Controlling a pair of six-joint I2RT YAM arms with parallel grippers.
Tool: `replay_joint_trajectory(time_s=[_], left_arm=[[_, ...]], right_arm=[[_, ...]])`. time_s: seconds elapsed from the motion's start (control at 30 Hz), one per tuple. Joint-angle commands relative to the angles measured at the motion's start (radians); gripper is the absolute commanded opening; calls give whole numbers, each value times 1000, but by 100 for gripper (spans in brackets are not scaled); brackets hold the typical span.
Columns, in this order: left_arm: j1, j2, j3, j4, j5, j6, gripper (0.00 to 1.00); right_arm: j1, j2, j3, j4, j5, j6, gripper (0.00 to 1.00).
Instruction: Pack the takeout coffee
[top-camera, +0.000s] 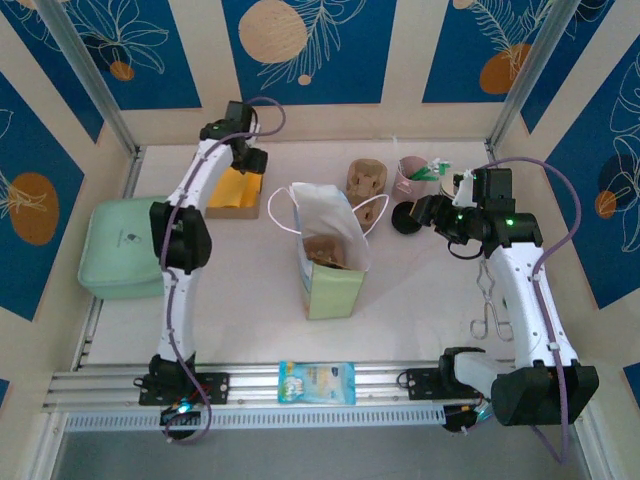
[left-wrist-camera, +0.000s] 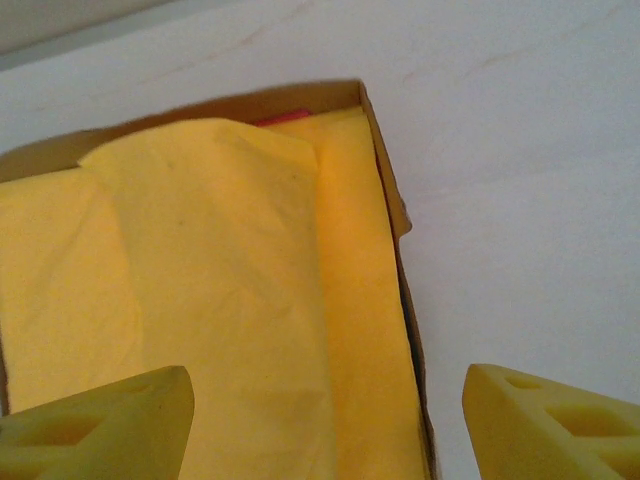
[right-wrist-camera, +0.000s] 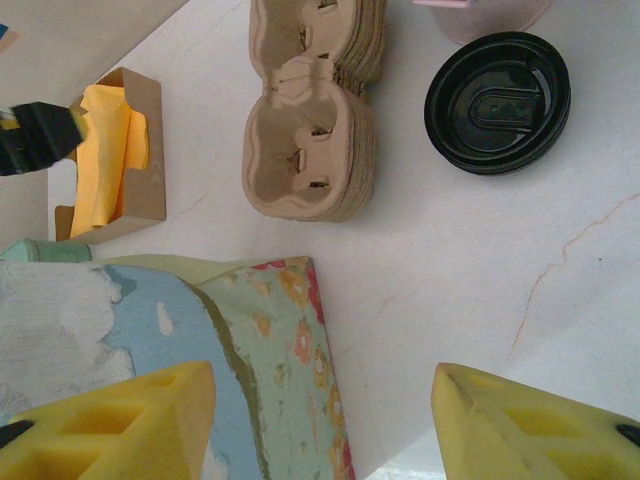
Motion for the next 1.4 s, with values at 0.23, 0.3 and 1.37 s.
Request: replay_joint_trajectory(time_s=[0.23, 0.3, 1.37], left_arm=[[-20, 99, 43, -69, -184, 76, 70], [-19, 109, 42, -69, -185, 76, 69], [23, -141, 60, -76, -56, 20, 1]], right_arm=[[6, 18, 27, -16, -6, -8, 60], [6, 20, 27, -14, -8, -5, 60], [6, -40, 2, -24, -2, -2, 38]])
